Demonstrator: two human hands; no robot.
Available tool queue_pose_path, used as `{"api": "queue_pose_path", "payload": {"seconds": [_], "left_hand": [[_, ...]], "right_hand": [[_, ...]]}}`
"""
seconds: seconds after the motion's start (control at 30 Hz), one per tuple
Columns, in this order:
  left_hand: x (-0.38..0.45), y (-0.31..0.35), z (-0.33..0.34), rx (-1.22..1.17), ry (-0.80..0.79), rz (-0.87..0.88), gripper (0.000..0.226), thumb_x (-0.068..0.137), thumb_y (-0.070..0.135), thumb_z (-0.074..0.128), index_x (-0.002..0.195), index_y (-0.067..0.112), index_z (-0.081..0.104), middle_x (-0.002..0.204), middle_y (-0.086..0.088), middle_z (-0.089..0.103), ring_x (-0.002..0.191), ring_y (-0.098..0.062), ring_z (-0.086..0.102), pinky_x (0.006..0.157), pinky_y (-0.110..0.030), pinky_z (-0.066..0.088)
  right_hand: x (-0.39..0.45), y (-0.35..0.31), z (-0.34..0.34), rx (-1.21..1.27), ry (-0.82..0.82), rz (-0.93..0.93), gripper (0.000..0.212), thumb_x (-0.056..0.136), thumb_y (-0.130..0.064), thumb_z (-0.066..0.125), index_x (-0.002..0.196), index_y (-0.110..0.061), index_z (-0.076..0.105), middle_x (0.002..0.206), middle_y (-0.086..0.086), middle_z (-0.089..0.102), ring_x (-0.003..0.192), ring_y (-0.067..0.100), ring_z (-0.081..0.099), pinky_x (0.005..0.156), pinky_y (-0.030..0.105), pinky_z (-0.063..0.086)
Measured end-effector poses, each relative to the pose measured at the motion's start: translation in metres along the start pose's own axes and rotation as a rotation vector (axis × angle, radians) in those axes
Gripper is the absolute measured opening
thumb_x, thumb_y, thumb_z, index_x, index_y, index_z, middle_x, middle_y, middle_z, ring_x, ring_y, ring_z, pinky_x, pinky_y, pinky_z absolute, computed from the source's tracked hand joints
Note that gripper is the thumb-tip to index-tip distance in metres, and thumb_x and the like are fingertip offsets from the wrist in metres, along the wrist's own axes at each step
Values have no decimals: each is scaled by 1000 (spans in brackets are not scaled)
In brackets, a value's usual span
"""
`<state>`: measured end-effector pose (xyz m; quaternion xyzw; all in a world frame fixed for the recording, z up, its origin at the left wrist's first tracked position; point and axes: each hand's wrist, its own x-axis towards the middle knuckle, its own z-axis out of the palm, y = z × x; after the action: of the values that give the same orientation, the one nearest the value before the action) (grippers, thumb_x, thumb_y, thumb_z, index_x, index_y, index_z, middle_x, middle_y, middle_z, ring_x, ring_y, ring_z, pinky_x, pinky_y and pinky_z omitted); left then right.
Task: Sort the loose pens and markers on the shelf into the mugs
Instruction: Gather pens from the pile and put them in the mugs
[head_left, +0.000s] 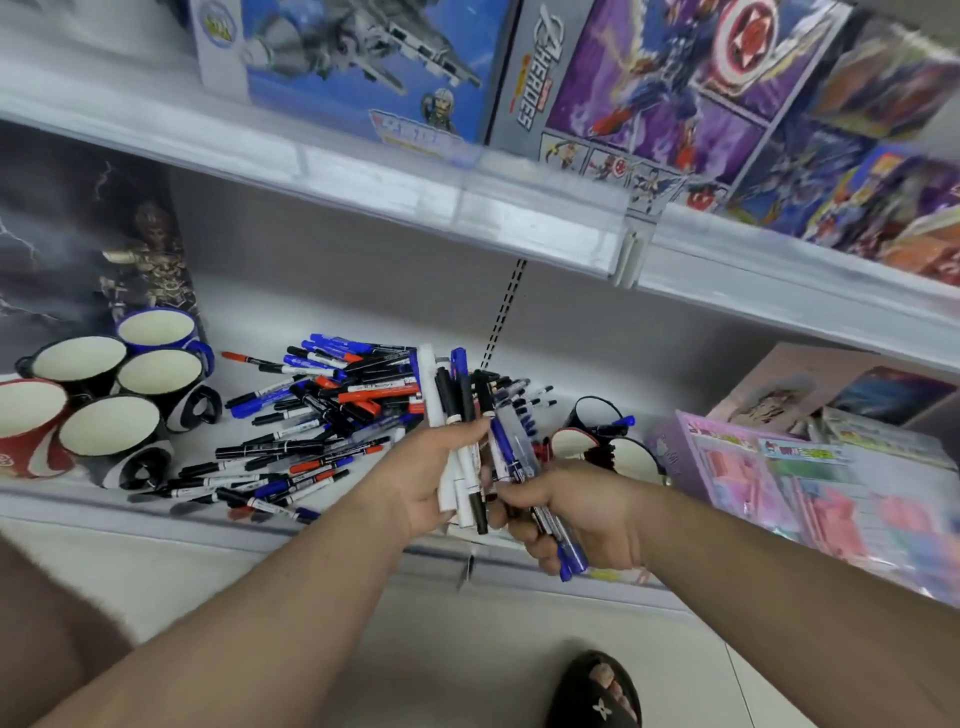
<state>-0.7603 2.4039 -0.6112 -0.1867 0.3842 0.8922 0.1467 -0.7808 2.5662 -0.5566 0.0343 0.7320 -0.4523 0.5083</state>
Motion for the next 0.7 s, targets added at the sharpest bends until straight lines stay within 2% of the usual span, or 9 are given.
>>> {"api": "queue_pose_path", "payload": {"seconds": [0.07,0.13,0.2,0.27,0.37,0.47,0.57,0.7], "left_hand": [[-9,-2,8,36,18,30,27,77,10,70,102,1,66,72,-17,66,57,-28,63,54,-36,56],[-16,-5,11,35,49,93,15,84,1,65,99,1,66,73,-17,69,64,-31,68,60,-42,58],[-21,-5,10,89,97,188,14,84,-2,66,98,3,67,77,-14,71,76,-31,69,74,-44,58],[-25,-5,10,148,119,240,22,83,-2,68,104,0,68,85,-15,72,88,-32,67,89,-49,54],[-28,-4,13,181,128,248,32,81,0,72,112,-4,67,92,-16,72,93,-31,66,96,-51,50],[-26,-8,13,162,114,277,30,80,-2,71,110,-3,67,92,-15,71,90,-30,66,92,-47,52],[-23,-16,15,163,118,304,21,81,-8,69,99,3,69,80,-8,72,78,-23,67,79,-35,54],[-19,-27,23,213,71,298,30,79,-16,66,97,8,68,82,-6,75,74,-17,71,70,-30,55]], "right_hand": [[-7,3,0,-6,-2,-18,32,99,-39,52,83,-12,60,58,0,42,47,12,30,48,24,29],[-12,4,-1,17,30,-46,39,97,-50,51,86,-14,59,57,-1,37,47,12,26,46,24,24],[-16,7,-1,68,78,-91,42,95,-57,48,89,-17,59,56,-1,38,47,13,24,46,23,21],[-18,13,2,117,130,-172,37,97,-54,48,95,-18,59,56,2,43,46,14,29,46,22,22],[-20,21,7,177,172,-285,29,101,-40,50,111,-14,58,58,4,51,45,16,36,44,22,26],[-23,23,9,246,208,-355,23,103,-30,49,101,-9,59,58,4,51,45,15,37,45,23,27],[-23,23,9,309,365,-427,23,103,-25,49,93,-7,59,61,3,54,49,17,43,47,27,35],[-21,26,6,286,518,-434,24,101,-30,52,99,-9,66,84,15,66,66,25,49,56,32,38]]}}
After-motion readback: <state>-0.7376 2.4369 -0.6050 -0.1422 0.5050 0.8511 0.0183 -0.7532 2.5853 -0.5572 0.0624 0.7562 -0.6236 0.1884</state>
